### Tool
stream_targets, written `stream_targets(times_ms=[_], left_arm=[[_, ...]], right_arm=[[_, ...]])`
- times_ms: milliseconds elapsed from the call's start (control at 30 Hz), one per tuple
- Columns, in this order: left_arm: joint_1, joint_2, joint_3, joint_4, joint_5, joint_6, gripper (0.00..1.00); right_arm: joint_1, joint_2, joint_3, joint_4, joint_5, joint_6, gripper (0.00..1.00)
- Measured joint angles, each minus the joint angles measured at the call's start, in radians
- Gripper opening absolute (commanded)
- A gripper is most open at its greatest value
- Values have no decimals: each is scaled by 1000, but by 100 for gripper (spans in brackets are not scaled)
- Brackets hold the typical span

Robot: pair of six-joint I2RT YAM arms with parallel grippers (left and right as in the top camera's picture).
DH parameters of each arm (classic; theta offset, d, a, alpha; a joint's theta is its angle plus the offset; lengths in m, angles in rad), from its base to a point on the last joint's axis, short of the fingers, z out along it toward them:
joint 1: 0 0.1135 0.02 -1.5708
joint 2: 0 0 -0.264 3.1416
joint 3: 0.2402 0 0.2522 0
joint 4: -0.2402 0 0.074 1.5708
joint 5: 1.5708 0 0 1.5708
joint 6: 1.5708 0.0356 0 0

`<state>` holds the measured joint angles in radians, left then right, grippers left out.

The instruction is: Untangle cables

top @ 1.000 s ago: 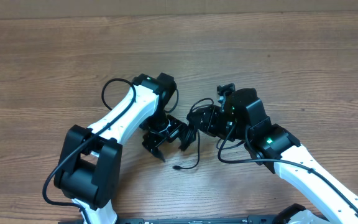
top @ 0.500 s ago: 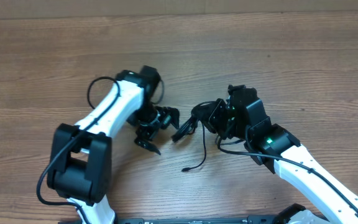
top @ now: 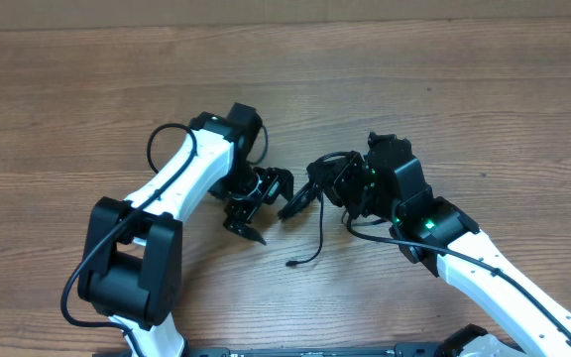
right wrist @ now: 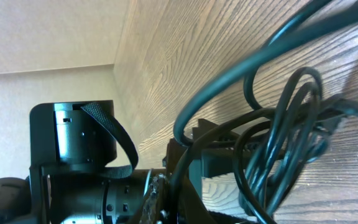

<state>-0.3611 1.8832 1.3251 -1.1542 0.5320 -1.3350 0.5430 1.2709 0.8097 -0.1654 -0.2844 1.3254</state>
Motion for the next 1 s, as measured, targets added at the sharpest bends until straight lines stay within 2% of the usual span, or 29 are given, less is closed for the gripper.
stream_targets(times_ms=[33, 133, 167, 200, 233, 267, 633, 667, 733, 767, 800, 833, 1000], left_arm=[[-8, 0, -1, 0, 1, -13, 99], [-21, 0, -1, 1, 8, -58, 84], [-25, 0, -1, 3, 10, -73, 84], [-28, 0, -1, 7, 13, -85, 84], [-32, 0, -1, 12, 15, -101, 89], [-37, 0, -1, 17, 18, -116, 100], [-117, 0, -2, 34, 43, -389, 100], [-121, 0, -2, 35, 47, -415, 89], [-124, 0, -2, 51, 56, -468, 56], [-124, 0, -2, 63, 59, -484, 45], [-124, 0, -3, 82, 60, -497, 27], [-124, 0, -3, 109, 60, -512, 5], [-124, 0, -3, 183, 45, -528, 4]], right_arm=[[0, 0, 0, 0, 1, 2, 4], [0, 0, 0, 0, 0, 6, 4], [0, 0, 0, 0, 0, 6, 4], [0, 0, 0, 1, 0, 7, 4], [0, 0, 0, 0, 0, 8, 4], [0, 0, 0, 0, 0, 10, 4], [0, 0, 0, -27, 2, 56, 4], [0, 0, 0, -32, 3, 59, 4], [0, 0, 0, -32, 3, 62, 4], [0, 0, 0, -34, 3, 67, 4], [0, 0, 0, -33, 3, 74, 4], [0, 0, 0, -33, 1, 82, 4], [0, 0, 0, -39, 0, 102, 4]])
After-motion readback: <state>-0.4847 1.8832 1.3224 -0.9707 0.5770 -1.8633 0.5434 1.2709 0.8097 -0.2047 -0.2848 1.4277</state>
